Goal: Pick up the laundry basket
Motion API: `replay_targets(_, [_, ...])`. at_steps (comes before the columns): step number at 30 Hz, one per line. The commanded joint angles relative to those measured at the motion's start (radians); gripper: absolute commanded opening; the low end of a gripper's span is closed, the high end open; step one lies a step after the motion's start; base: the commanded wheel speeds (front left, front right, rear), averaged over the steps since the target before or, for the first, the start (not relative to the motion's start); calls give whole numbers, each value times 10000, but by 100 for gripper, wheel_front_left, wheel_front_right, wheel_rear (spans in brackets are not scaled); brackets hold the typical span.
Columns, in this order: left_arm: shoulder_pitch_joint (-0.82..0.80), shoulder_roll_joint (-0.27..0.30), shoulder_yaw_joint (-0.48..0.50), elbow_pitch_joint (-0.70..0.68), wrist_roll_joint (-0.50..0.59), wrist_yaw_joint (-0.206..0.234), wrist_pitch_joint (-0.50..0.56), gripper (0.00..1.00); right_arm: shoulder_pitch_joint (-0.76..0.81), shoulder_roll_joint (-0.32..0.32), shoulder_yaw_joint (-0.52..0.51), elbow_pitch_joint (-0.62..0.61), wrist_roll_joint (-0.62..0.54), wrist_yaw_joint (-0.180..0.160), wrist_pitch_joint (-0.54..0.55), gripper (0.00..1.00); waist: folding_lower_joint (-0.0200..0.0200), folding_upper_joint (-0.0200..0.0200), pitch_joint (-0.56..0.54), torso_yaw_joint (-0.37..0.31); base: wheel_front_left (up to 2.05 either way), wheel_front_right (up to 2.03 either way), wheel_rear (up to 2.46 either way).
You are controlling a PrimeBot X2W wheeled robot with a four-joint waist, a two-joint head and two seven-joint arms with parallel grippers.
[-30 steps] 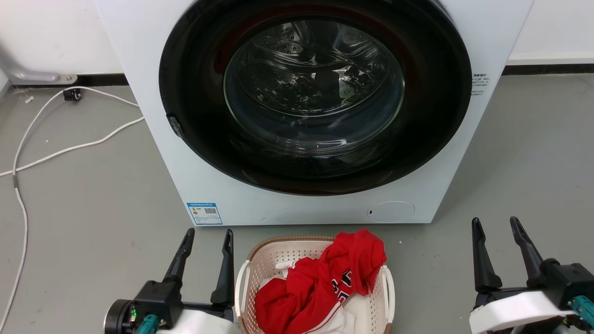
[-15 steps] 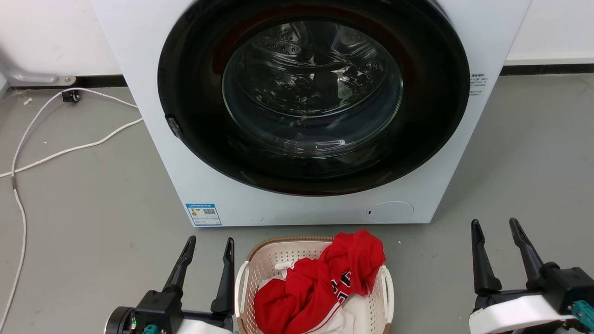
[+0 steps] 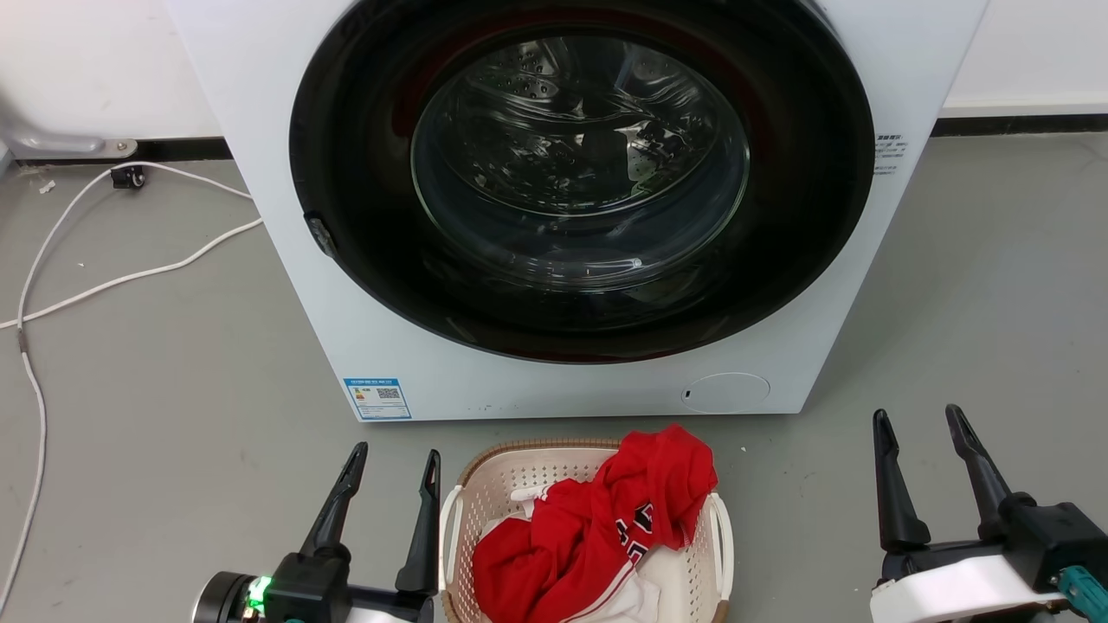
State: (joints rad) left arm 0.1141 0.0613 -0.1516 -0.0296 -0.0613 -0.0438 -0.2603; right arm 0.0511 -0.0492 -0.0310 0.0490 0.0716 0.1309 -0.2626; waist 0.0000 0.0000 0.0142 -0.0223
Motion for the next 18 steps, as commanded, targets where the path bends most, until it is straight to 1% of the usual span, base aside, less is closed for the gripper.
replay_targets(1, [54,-26,92,14,-23,-35,-67,100,106,-19,2,3,155,-3,-32,100,0,0,2,4,0,0,0])
replay_targets(7, [61,-82,218,85,-103,-152,-62,100,87,-18,6,75,341,-3,-32,100,0,0,5,12,0,0,0])
replay_targets(18, [8,-111,265,226,-158,-226,-54,100,25,-18,27,72,405,-3,-32,100,0,0,40,24,0,0,0])
